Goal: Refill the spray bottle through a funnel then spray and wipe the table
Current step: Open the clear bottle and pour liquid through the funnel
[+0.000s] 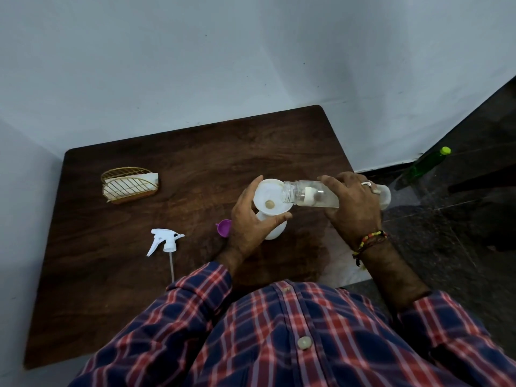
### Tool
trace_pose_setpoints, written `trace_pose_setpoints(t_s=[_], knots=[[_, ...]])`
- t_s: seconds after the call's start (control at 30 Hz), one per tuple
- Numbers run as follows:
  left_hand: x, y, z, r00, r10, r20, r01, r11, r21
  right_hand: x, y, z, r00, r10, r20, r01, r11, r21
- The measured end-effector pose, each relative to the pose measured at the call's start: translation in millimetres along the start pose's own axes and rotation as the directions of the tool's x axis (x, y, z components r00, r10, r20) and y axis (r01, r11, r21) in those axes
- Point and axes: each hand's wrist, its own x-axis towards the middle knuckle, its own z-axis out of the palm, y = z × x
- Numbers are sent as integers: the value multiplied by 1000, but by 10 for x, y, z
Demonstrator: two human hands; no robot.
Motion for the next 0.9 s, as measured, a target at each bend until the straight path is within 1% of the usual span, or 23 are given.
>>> trace_pose_setpoints(t_s=[0.47,0.9], knots=[[-17,13,7,1000,-11,-9,11,1000,-5,3,13,23,1000,-14,-28,14,1000,-7],[-2,-16,6,1000,-5,-3,5,1000,6,11,-9,23,1000,5,-22,-6,1000,-9]])
